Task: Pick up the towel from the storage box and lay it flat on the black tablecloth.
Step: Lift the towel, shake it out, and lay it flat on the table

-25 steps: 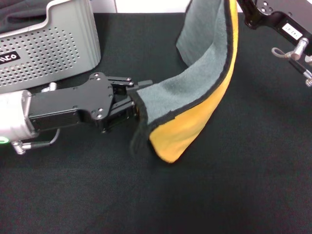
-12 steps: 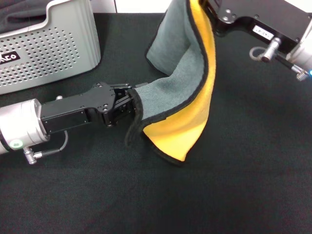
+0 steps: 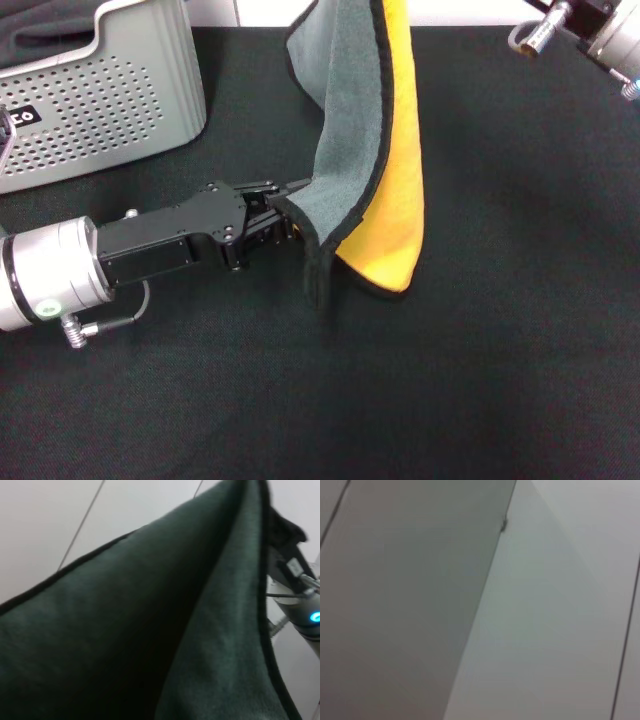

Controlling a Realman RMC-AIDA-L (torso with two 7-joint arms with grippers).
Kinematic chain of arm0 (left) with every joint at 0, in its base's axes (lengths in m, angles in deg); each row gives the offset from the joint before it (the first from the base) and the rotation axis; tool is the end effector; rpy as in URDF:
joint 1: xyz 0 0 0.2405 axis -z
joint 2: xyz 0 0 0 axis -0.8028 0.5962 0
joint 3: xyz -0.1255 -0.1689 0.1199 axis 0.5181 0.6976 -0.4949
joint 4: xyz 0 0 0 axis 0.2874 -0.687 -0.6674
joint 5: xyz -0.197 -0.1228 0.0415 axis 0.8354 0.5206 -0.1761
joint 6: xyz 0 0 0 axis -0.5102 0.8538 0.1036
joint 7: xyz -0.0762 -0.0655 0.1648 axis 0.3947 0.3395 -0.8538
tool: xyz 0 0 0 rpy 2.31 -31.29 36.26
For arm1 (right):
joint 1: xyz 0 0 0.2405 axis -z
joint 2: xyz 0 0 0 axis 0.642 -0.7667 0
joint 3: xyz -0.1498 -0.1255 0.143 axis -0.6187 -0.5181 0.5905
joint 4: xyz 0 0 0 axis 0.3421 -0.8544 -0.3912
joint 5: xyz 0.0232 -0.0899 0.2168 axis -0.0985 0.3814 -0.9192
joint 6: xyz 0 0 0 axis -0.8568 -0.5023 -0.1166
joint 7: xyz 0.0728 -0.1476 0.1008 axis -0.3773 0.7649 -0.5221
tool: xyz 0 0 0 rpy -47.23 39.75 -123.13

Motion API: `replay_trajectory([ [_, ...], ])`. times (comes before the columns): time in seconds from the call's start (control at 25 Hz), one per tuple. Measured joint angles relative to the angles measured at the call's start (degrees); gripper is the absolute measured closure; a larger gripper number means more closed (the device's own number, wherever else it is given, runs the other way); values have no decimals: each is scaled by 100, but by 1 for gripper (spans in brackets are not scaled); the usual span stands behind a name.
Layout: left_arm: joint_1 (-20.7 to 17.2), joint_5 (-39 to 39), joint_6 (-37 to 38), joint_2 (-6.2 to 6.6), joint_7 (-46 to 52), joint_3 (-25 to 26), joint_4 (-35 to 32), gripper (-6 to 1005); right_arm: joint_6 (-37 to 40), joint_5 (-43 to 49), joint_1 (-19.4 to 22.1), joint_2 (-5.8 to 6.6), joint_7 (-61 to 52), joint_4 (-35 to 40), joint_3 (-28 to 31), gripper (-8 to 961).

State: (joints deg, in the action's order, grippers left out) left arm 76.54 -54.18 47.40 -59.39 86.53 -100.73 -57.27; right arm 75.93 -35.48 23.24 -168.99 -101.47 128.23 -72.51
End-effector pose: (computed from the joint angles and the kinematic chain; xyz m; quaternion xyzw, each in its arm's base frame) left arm -0.2270 0.3157 -0.0450 -0.8697 -0.2700 -0.4068 0.0722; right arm 0.0135 0.3882 0.0021 -0.8351 -0.0622 0.4199 0.3500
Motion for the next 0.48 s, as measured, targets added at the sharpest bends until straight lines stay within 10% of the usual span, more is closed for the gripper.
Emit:
replay_trajectory([
  [0.48,98,277,-170,-52,-1253,13,660,783,-1005,322,-237,-27,-148,247,-317,947],
])
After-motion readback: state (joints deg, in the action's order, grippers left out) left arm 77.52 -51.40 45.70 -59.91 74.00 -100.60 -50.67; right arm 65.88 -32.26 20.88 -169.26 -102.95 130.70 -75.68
